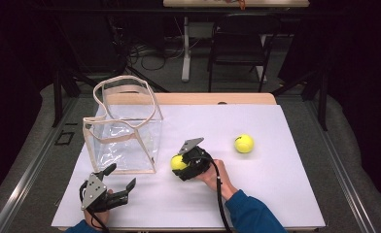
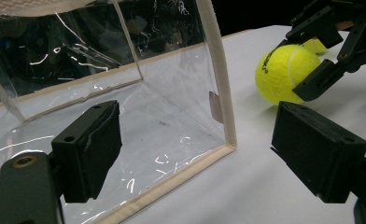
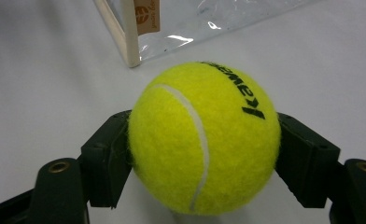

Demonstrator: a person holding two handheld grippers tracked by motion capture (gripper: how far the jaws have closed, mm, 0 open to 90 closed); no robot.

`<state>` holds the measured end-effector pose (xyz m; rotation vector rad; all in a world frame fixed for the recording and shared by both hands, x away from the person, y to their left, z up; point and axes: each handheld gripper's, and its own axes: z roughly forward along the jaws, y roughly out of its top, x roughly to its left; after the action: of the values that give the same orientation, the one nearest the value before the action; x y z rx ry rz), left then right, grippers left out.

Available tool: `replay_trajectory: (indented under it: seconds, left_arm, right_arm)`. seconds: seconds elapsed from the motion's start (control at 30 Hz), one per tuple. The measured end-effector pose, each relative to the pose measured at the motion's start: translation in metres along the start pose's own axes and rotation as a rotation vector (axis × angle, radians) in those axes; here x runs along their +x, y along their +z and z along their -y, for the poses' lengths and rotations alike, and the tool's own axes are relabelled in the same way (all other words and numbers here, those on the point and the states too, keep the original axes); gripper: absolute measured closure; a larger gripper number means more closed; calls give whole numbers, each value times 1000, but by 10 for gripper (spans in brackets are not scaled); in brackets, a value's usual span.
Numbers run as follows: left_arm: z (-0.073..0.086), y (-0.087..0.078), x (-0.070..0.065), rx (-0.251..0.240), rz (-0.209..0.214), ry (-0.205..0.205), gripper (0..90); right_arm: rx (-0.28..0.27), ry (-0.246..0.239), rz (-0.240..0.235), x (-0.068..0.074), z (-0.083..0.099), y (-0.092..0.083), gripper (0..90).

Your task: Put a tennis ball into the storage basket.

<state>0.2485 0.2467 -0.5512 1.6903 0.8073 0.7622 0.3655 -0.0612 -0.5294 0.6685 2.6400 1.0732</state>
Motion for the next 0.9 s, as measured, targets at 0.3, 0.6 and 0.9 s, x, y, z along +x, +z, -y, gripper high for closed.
replay_trajectory:
  seconds: [0.3, 0.6, 0.9]
  left_arm:
    - [1, 0, 2, -4, 10, -15, 158]
    - [0, -1, 2, -13, 5, -15, 158]
    - [-1, -2, -1, -19, 13, -5, 158]
  right_arm:
    - [-28, -3, 13, 2, -3, -6, 264]
    - [-70, 6, 23, 1, -6, -13, 264]
    - [-99, 21, 29, -1, -9, -20, 265]
